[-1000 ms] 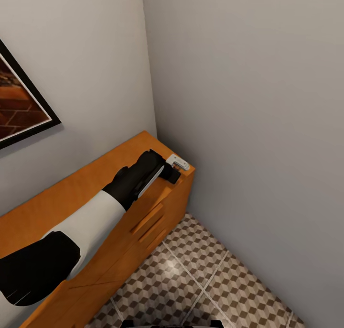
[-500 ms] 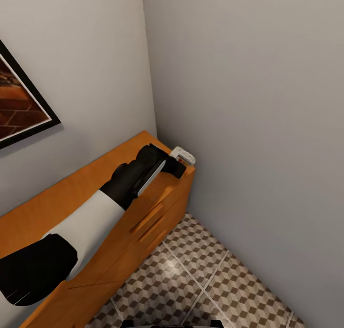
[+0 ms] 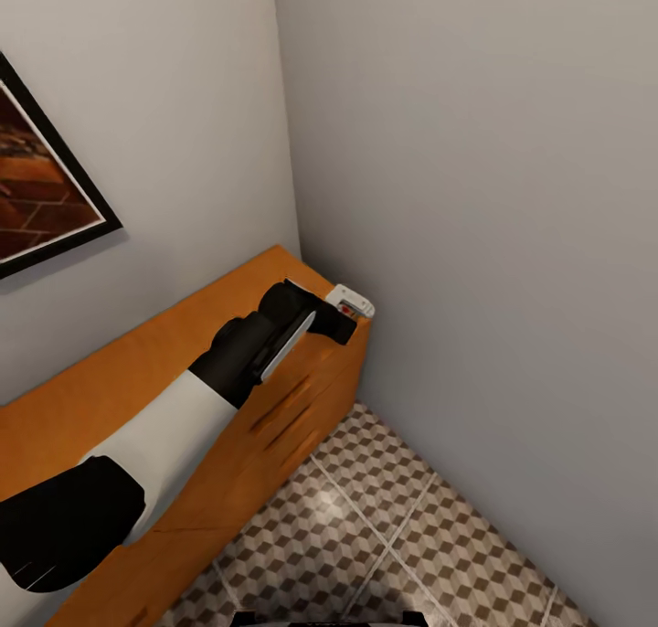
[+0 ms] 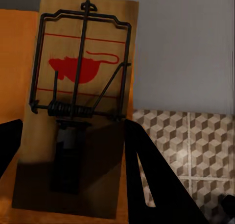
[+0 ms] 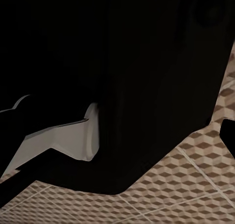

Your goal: Take the four mousetraps from the cabinet in the bathroom and place them on the bathroom floor. Make sure all four end up on the same floor surface, and ensure that at least two of them are either under or directly next to the same bathroom sink.

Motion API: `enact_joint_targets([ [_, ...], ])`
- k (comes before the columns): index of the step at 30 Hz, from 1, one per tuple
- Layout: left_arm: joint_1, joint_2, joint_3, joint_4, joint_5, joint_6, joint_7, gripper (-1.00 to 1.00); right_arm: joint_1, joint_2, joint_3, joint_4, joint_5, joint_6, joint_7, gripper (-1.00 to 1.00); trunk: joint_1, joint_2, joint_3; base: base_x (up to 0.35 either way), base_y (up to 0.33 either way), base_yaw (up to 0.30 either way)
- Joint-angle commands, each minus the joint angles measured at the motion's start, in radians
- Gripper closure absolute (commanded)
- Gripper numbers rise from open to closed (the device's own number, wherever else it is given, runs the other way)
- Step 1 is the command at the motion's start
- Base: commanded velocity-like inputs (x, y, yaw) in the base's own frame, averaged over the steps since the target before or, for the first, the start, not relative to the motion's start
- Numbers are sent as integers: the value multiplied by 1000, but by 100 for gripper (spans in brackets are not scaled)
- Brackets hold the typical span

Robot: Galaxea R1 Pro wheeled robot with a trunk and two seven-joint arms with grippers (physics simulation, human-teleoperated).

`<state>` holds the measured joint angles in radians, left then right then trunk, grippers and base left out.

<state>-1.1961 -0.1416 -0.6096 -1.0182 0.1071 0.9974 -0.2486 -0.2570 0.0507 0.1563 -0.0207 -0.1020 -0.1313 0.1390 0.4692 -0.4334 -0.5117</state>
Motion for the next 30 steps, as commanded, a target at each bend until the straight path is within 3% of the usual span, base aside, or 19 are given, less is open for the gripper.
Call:
enact_joint_targets([
  [1,3,0,-1,1,6,4,3,100,-1,0,8,1,-11,-4,3,-100,0,-2,-1,-288,0,0],
  [30,43,-1,-2,27,8,3,2,100,0,-5,6,-1,-12,-5,1,-100,0,-2,-1,-328,-41,0],
])
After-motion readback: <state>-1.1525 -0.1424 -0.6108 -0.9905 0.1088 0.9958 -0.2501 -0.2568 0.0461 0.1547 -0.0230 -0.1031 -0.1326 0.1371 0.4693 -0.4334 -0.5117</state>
